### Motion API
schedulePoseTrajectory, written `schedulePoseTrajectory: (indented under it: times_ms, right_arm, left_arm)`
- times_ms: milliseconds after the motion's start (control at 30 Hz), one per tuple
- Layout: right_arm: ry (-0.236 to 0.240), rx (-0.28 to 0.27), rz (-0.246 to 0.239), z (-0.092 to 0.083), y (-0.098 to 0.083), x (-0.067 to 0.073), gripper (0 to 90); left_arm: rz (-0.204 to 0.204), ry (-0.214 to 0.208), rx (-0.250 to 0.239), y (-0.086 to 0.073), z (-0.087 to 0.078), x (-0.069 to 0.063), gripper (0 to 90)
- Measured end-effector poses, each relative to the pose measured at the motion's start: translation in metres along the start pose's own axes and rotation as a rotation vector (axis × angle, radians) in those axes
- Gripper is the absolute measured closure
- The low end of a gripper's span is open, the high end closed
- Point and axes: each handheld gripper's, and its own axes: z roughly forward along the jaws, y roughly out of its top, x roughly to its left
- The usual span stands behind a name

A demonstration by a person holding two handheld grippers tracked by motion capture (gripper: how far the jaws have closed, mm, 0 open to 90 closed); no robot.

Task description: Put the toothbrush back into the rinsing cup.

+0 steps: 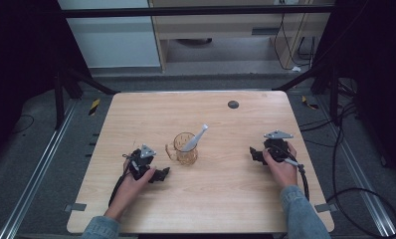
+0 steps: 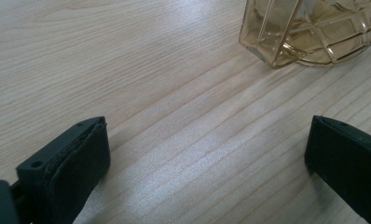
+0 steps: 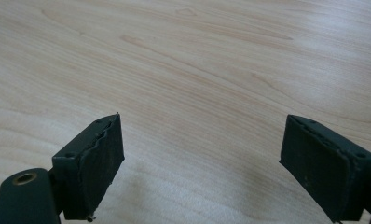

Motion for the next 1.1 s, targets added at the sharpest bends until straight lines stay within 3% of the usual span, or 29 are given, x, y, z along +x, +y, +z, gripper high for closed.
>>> schedulePoseTrajectory:
  times_ms: [233,733,1000,1033,1100]
  right_arm:
    - [-0.023,-0.017,0.057,0.010,-0.003,-0.008,13.4]
    - [-0.061,-0.026,0.113,0.016,-0.003,-0.015,13.4]
    - [-0.068,0.044,0.134,0.021,-0.003,-0.016,12.3]
    - [-0.076,0.063,0.105,0.022,-0.001,-0.013,9.6]
    - [-0.072,0.065,0.095,0.024,0.000,-0.010,9.5]
  left_arm:
    - [0.000,0.000,0.000,0.000,0.000,0.000,0.0]
    - [-0.001,0.000,-0.001,0.000,0.000,0.000,0.0]
    - [0.000,0.000,0.000,0.000,0.000,0.000,0.0]
    - [0.000,0.000,0.000,0.000,0.000,0.000,0.0]
    - [0.000,0.000,0.000,0.000,0.000,0.000,0.0]
